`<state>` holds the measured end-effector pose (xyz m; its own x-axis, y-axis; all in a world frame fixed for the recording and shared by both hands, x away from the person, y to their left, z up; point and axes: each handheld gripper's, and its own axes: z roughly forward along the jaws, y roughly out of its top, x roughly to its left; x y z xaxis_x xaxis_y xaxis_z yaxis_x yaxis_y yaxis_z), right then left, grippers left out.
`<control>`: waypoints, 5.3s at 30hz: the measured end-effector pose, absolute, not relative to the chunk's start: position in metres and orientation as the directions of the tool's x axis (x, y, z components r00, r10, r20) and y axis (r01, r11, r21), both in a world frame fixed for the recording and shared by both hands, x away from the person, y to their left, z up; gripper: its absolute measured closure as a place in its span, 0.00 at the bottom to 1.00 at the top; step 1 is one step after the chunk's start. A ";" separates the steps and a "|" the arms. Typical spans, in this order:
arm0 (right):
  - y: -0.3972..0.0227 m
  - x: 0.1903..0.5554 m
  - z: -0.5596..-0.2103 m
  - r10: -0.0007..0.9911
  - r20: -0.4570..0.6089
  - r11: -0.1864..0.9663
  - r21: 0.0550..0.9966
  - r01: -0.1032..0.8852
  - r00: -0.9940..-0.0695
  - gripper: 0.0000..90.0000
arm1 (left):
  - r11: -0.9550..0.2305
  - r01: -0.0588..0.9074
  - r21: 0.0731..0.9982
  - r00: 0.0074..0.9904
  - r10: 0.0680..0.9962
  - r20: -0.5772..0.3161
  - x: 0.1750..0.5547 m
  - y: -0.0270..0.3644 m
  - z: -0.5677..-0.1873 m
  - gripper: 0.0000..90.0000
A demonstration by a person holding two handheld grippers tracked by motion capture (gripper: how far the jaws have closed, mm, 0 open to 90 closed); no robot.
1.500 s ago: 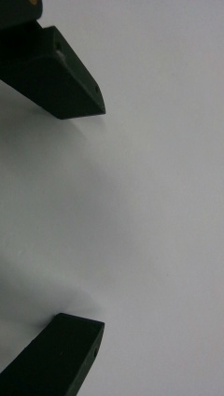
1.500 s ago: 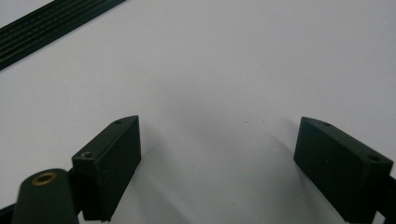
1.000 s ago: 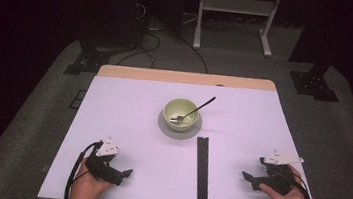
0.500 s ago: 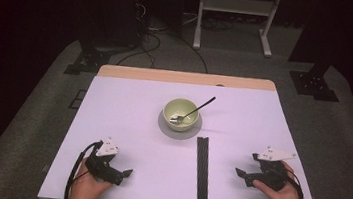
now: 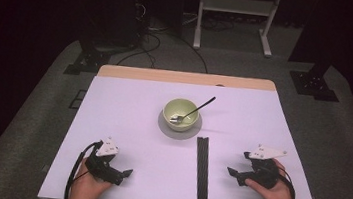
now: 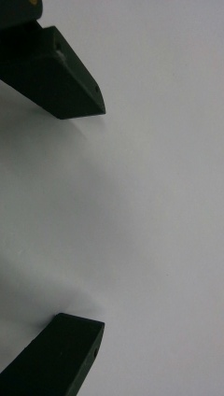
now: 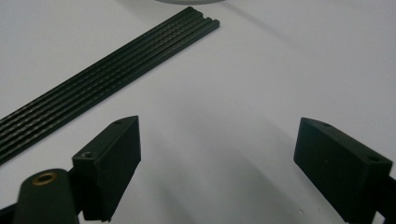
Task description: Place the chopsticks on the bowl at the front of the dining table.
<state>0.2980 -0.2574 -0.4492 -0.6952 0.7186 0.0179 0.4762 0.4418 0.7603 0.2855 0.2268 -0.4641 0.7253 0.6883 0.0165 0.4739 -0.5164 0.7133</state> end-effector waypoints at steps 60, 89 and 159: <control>-0.188 0.303 -0.458 0.616 -0.026 0.554 0.725 0.410 -0.787 0.15 | -0.516 0.474 0.713 0.725 0.688 0.016 0.286 0.227 -0.464 0.00; -0.195 0.298 -0.456 0.625 -0.016 0.536 0.736 0.414 -0.781 0.15 | -0.516 0.474 0.713 0.725 0.688 0.016 0.286 0.227 -0.464 0.00; -0.195 0.227 -0.463 0.586 -0.001 0.575 0.705 0.415 -0.810 0.15 | -0.516 0.474 0.713 0.725 0.688 0.016 0.286 0.227 -0.464 0.00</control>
<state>0.2271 -0.1948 -0.4630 -0.8105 0.5858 -0.0015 0.4147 0.5755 0.7049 0.2855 0.2269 -0.4641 0.7254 0.6881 0.0161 0.4740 -0.5165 0.7131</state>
